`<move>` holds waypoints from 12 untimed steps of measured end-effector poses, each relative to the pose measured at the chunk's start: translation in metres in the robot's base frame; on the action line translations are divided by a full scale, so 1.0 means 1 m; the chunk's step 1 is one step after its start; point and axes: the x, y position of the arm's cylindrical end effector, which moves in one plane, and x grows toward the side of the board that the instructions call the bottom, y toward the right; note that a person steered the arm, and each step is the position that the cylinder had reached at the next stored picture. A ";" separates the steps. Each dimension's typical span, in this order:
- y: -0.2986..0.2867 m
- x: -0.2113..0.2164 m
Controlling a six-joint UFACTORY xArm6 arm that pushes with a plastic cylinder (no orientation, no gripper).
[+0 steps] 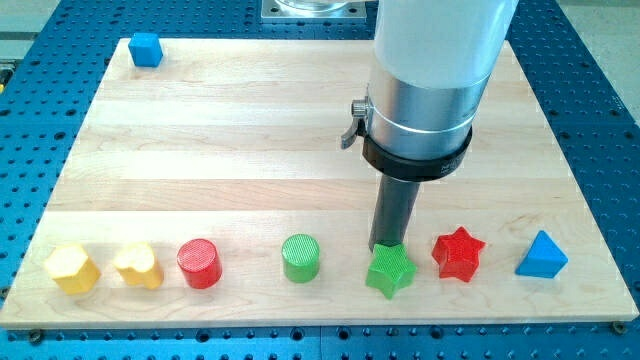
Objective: Push the stars slightly up
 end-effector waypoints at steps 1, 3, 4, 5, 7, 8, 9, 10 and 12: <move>-0.024 -0.037; -0.026 -0.006; -0.028 0.026; -0.030 0.067; -0.026 0.069; -0.018 0.069; -0.006 0.068; 0.036 0.068; 0.001 0.061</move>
